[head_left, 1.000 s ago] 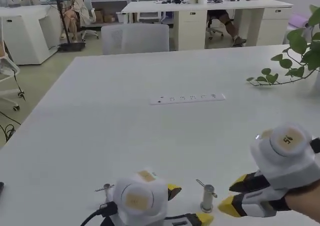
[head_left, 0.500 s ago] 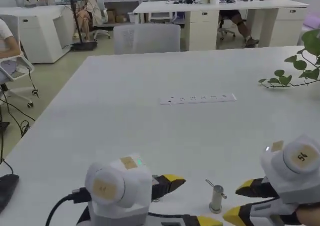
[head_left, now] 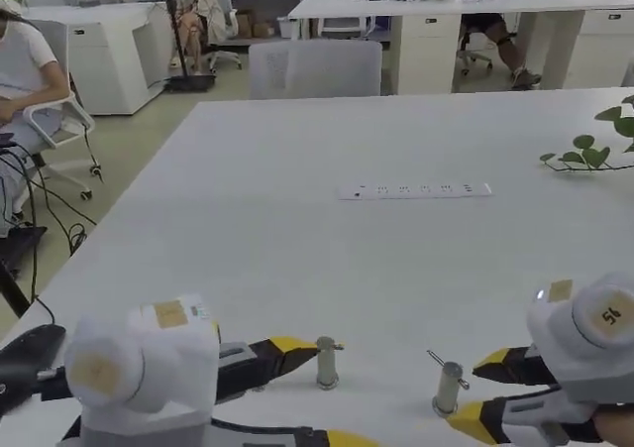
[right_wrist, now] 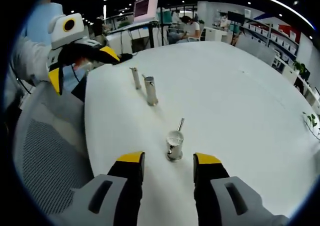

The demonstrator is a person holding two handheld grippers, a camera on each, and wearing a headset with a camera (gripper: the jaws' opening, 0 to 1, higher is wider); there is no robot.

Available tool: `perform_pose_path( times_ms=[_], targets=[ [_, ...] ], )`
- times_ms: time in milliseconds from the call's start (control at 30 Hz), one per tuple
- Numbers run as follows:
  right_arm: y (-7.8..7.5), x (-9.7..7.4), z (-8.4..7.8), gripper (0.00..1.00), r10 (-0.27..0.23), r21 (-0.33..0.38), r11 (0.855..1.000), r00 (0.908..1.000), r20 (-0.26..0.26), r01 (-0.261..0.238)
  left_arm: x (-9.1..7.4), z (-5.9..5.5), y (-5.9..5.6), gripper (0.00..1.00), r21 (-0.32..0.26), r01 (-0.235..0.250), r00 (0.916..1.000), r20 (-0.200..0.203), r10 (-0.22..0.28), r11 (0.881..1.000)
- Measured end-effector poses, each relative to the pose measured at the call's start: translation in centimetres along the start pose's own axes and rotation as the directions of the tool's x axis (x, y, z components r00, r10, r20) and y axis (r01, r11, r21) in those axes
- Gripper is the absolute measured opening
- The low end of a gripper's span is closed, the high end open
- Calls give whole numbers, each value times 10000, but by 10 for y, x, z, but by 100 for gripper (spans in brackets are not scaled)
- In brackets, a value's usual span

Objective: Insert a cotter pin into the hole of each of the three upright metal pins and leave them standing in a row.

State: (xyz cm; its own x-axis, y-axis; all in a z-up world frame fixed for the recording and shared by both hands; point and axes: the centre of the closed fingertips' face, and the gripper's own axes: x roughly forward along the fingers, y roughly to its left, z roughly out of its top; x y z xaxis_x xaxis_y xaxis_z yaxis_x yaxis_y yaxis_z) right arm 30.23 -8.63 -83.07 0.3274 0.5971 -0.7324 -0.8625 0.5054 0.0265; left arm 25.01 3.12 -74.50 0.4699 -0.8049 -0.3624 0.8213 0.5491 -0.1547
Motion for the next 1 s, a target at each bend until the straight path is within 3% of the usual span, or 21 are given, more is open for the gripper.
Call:
perform_pose_path(
  times_ms=[233, 433, 667, 1000],
  targets=[
    [0, 9, -3, 39, 129, -246, 9996, 9999, 81, -127, -20, -10, 8, 67, -5, -327, 9994, 72, 327, 9995],
    [2, 16, 0, 36, 401, -805, 9961, 9982, 452, -364, -35, -23, 19, 70, -41, -604, 9982, -36, 604, 9982],
    [4, 22, 2, 31, 554, -985, 9940, 9958, 728, -481, -48, -33, 32, 70, -207, -1063, 9943, -57, 1062, 9941],
    [-3, 27, 3, 20, 284, -675, 9975, 9931, 1137, -208, -55, -35, 40, 68, -415, -1455, 9893, 32, 1458, 9885]
  ],
)
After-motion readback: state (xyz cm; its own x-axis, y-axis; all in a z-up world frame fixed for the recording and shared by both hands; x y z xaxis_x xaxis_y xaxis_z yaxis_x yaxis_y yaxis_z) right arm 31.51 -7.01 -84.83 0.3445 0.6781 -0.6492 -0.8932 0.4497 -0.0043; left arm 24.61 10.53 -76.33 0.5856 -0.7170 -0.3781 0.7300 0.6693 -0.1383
